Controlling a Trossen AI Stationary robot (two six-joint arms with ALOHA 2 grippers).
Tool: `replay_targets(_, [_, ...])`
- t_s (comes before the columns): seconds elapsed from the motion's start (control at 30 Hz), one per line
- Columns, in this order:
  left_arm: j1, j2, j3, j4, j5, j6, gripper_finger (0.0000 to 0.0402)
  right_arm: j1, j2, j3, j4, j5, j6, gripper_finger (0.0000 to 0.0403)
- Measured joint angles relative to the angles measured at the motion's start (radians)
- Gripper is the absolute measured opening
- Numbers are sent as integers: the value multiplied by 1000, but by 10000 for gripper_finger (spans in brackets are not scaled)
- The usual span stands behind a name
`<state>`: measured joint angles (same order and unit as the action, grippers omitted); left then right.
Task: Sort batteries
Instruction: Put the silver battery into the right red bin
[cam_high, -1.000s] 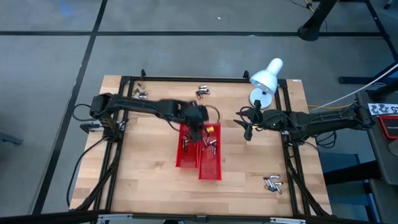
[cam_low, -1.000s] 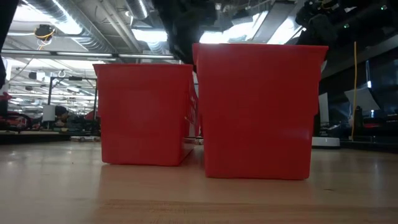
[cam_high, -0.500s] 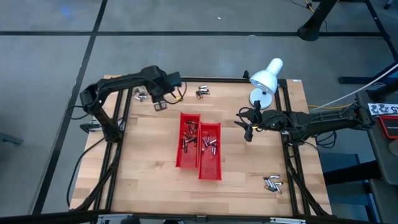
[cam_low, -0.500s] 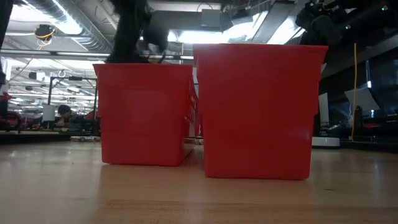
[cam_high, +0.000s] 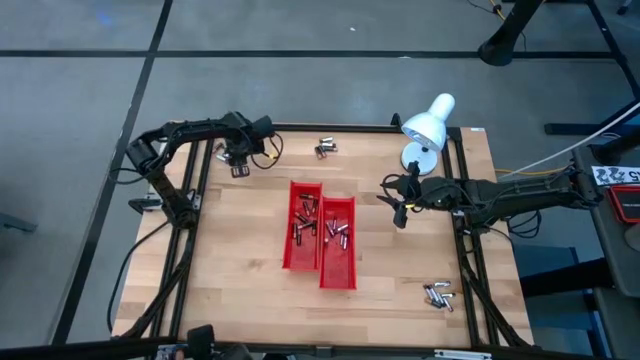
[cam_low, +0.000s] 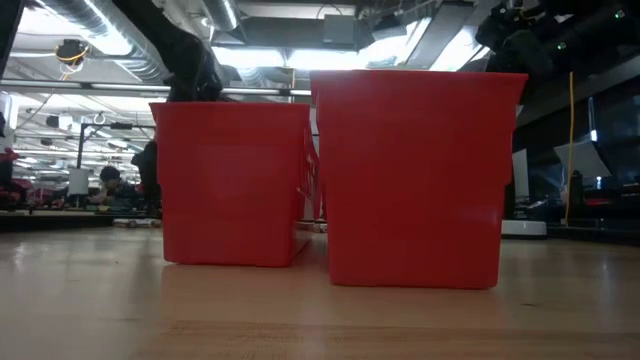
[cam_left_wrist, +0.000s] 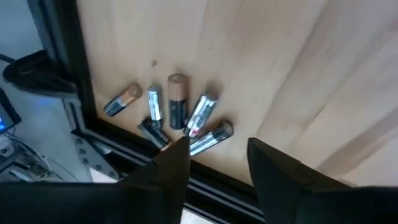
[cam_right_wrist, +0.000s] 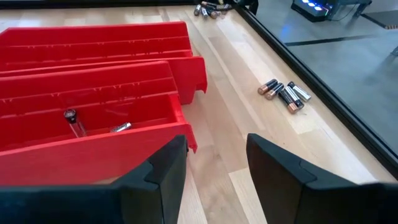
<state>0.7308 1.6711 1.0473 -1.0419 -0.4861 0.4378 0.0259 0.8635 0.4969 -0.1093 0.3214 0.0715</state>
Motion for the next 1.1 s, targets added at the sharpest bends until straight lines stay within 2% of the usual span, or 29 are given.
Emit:
replay_targets(0.13, [6,29,-6,20,-7,35,189,0,0,0,0,0,0,168])
replay_targets(0.27, [25,68,-8,75,-22,51,197,0,0,0,0,0,3,168])
replay_targets(0.7, [134,222,0,81,-17,95,165,0,0,-1,0,0,22,168])
replay_targets(0.9, [138,240,-1,86,2,154,129,0,0,-2,0,1,27,168])
replay_targets(1.1, [115,243,-3,85,3,191,53,0,0,-2,1,2,30,168])
